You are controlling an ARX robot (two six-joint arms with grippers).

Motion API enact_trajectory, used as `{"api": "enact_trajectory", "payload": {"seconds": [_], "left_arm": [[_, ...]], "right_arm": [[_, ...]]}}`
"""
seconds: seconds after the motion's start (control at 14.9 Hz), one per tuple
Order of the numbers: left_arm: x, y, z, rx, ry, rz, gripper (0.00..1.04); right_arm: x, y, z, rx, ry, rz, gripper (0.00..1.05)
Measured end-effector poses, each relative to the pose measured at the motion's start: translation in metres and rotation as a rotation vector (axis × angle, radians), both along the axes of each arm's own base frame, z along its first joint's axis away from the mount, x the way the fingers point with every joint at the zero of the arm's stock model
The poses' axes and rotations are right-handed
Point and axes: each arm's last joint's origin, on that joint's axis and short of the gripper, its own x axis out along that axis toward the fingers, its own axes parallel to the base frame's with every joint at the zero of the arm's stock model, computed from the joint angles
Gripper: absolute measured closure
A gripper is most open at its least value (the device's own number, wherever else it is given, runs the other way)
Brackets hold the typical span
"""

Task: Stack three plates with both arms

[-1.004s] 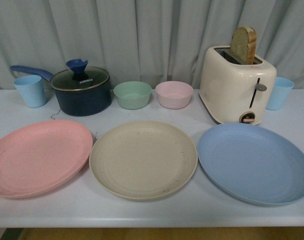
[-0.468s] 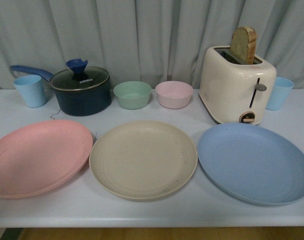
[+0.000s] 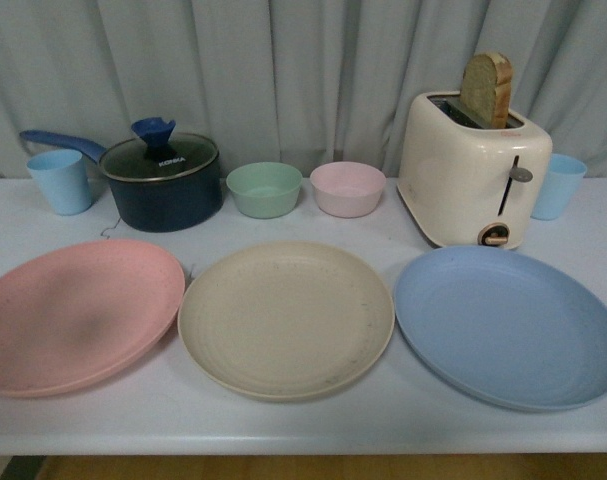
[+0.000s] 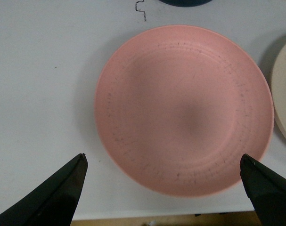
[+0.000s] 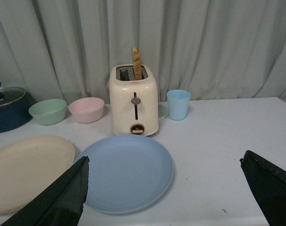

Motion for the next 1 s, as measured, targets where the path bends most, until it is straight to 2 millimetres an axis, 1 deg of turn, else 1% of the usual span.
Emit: {"api": "enact_trajectory", "payload": {"seconds": [0.2, 0.27, 0.4, 0.54, 0.67, 0.8, 0.94, 1.0], "left_arm": [[0.033, 0.007, -0.013, -0.015, 0.037, -0.006, 0.07], [0.04, 0.01, -0.017, -0.025, 0.05, -0.006, 0.07], [0.058, 0.022, -0.03, -0.044, 0.067, 0.004, 0.07], [0.07, 0.035, -0.047, -0.058, 0.098, 0.027, 0.07], [0.077, 0.045, -0.063, -0.065, 0.13, 0.048, 0.07], [0.081, 0.05, -0.076, -0.05, 0.142, 0.051, 0.07], [0.082, 0.054, -0.089, -0.048, 0.159, 0.053, 0.07], [0.082, 0.057, -0.095, -0.052, 0.167, 0.059, 0.17]], "right_arm": [[0.0, 0.0, 0.0, 0.0, 0.0, 0.0, 0.06], [0.0, 0.0, 0.0, 0.0, 0.0, 0.0, 0.06], [0.0, 0.0, 0.0, 0.0, 0.0, 0.0, 0.06], [0.0, 0.0, 0.0, 0.0, 0.0, 0.0, 0.06], [0.0, 0.0, 0.0, 0.0, 0.0, 0.0, 0.06], [0.0, 0.0, 0.0, 0.0, 0.0, 0.0, 0.06], [0.0, 0.0, 0.0, 0.0, 0.0, 0.0, 0.06], [0.0, 0.0, 0.0, 0.0, 0.0, 0.0, 0.06]]}}
